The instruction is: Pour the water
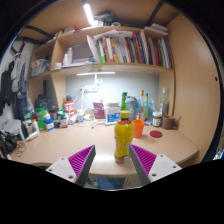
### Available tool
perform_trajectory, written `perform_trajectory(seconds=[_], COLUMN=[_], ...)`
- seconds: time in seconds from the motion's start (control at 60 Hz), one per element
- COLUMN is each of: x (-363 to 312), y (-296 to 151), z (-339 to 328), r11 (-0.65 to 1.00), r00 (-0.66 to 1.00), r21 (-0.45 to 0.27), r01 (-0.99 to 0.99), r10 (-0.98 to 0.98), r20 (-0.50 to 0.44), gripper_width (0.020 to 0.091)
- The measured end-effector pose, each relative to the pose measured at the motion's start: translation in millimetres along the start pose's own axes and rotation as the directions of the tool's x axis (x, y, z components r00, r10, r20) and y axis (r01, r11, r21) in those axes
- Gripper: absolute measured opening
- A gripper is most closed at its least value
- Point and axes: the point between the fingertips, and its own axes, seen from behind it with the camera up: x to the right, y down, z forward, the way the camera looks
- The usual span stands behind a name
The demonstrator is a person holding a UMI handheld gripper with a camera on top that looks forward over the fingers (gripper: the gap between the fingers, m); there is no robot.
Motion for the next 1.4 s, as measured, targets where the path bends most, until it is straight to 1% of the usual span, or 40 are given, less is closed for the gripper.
perform_trajectory(seconds=[0.05, 0.167, 0.25, 0.317, 0.383, 0.4, 0.45, 0.467, 0.517, 0.567, 0.667, 0.75, 0.817, 0.867, 0.883, 0.9, 0.917, 0.983, 1.033, 1.1, 1.167, 1.25, 1.317, 1.4], x=[12.5, 34.0, 41.9, 43.5, 44.8, 44.9, 47.4, 47.5, 46.3, 44.2, 47.3, 35.9, 24.9, 13.2, 9.3, 3.7, 1.2, -1.9, -3.1, -4.9, -3.4, 0.2, 2.3, 13.2], y=[5.6, 24.0, 30.8, 30.9, 33.4, 30.3, 29.1, 28.2, 27.0, 27.9, 30.2, 27.8, -0.1, -26.9, -36.1, -46.0, -58.3, -87.8, -101.4, -111.5, -119.5, -142.1, -158.7, -163.8], z=[30.5, 93.3, 128.1, 150.5, 168.1, 170.6, 175.7, 177.0, 182.2, 184.7, 192.9, 199.0, 205.7, 211.5, 213.6, 215.6, 219.5, 236.2, 247.4, 259.1, 271.9, 279.1, 280.4, 286.7], r11=[1.0, 1.0, 0.999, 1.0, 0.998, 0.998, 0.995, 0.993, 0.99, 0.992, 0.998, 0.994, 0.989, 0.963, 0.943, 0.916, 0.882, 0.698, 0.54, 0.281, 0.016, -0.263, -0.413, -0.528], r00=[1.0, 1.0, 0.999, 1.0, 0.998, 0.998, 0.996, 0.994, 0.99, 0.992, 0.998, 0.996, 0.983, 0.949, 0.926, 0.896, 0.857, 0.658, 0.494, 0.24, -0.03, -0.334, -0.494, -0.61], r21=[0.013, 0.0, 0.004, 0.011, 0.005, 0.02, 0.029, 0.032, 0.031, 0.014, -0.047, -0.104, -0.1, -0.112, -0.124, -0.136, -0.151, -0.225, -0.29, -0.363, -0.436, -0.493, -0.508, -0.501], r01=[-0.004, -0.026, -0.034, -0.007, 0.055, 0.06, 0.094, 0.11, 0.139, 0.125, 0.047, -0.018, -0.107, -0.245, -0.308, -0.376, -0.447, -0.68, -0.79, -0.889, -0.9, -0.829, -0.756, -0.686], r10=[0.004, 0.026, 0.034, 0.007, -0.055, -0.06, -0.094, -0.11, -0.14, -0.125, -0.045, 0.026, 0.12, 0.262, 0.327, 0.397, 0.471, 0.716, 0.841, 0.958, 0.995, 0.941, 0.869, 0.792], r20=[-0.008, -0.012, -0.019, -0.004, 0.011, 0.009, -0.004, -0.002, 0.019, 0.027, 0.043, 0.08, 0.136, 0.177, 0.191, 0.198, 0.209, 0.232, 0.22, 0.153, 0.099, 0.06, 0.03, 0.0], gripper_width=[0.0769, 0.0766, 0.0766, 0.0761, 0.0488, 0.0487, 0.0479, 0.0457, 0.0435, 0.0418, 0.0326, 0.0306, 0.0307, 0.0305, 0.0305, 0.0268, 0.0305, 0.0304, 0.0302, 0.0303, 0.0305, 0.0304, 0.0305, 0.0305])
